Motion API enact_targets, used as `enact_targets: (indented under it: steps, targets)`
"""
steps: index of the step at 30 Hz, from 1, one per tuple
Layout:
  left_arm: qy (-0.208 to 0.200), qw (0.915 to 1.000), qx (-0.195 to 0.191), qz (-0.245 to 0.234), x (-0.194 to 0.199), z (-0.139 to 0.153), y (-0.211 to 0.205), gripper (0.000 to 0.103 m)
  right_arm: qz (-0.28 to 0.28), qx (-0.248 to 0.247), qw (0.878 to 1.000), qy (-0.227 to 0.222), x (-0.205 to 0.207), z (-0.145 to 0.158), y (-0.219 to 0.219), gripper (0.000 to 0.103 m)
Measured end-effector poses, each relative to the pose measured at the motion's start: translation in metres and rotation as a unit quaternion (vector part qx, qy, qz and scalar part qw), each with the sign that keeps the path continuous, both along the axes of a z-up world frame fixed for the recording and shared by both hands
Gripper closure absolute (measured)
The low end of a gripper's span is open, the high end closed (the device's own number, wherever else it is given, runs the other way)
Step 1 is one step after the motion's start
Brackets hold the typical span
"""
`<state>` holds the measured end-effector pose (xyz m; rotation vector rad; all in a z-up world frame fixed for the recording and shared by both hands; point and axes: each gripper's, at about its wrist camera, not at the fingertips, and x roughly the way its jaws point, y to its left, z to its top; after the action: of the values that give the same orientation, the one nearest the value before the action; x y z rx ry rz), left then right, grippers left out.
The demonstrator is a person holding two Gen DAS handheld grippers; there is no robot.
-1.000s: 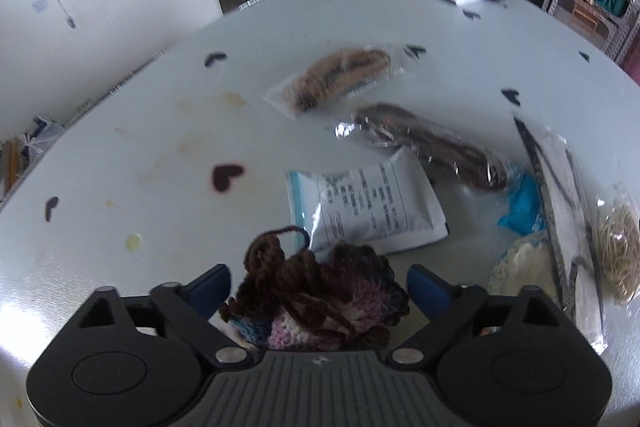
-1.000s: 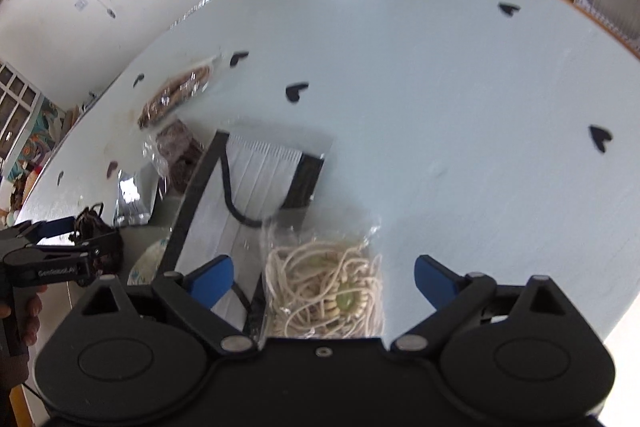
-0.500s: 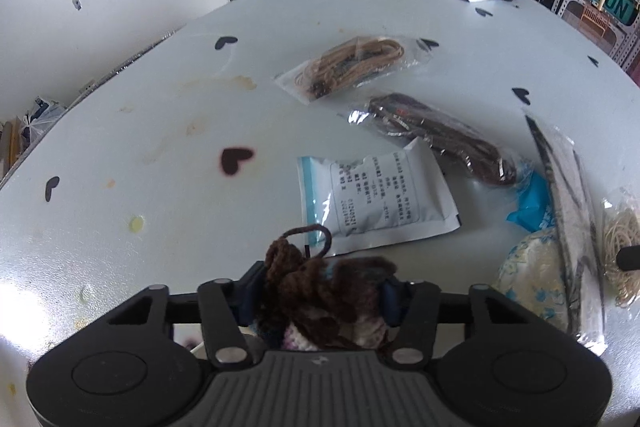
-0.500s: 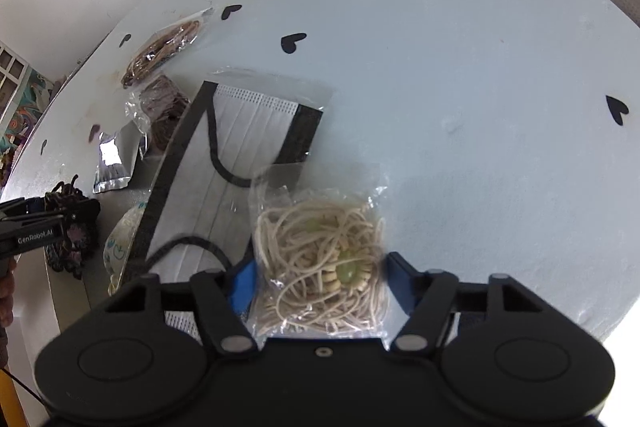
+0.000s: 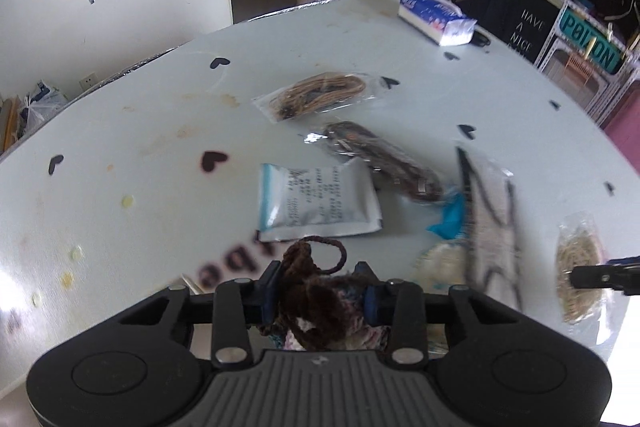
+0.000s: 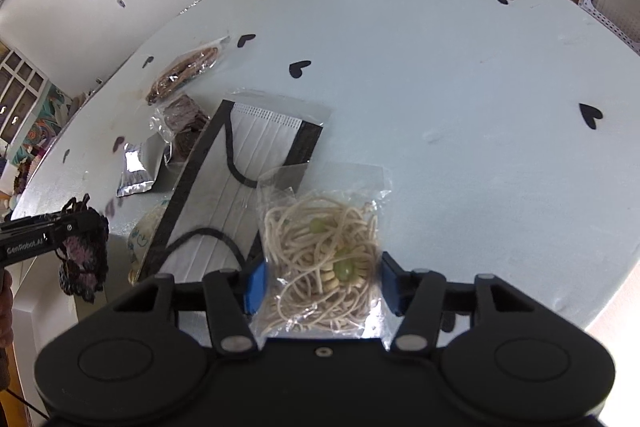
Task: Organize soft objects
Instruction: 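Carry the scrunchie and cord bag with both tools over the white tray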
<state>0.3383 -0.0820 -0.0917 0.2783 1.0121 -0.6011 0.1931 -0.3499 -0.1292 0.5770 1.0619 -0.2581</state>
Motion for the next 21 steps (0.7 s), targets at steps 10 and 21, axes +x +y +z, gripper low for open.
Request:
enact_targets:
  steps: [10,21]
  targets:
    - [0.0,0.9998,-0.017,0.003,-0.055,0.008,-0.01,0.063,-0.001,0.005,1.0,-0.019,-0.03,0.006,-0.007,0.046]
    - [-0.025,0.9975,-0.044,0.049,-0.11,0.03,-0.004,0.063,0.023,-0.004,0.999,-0.043,-0.062,0.018,-0.011,0.046]
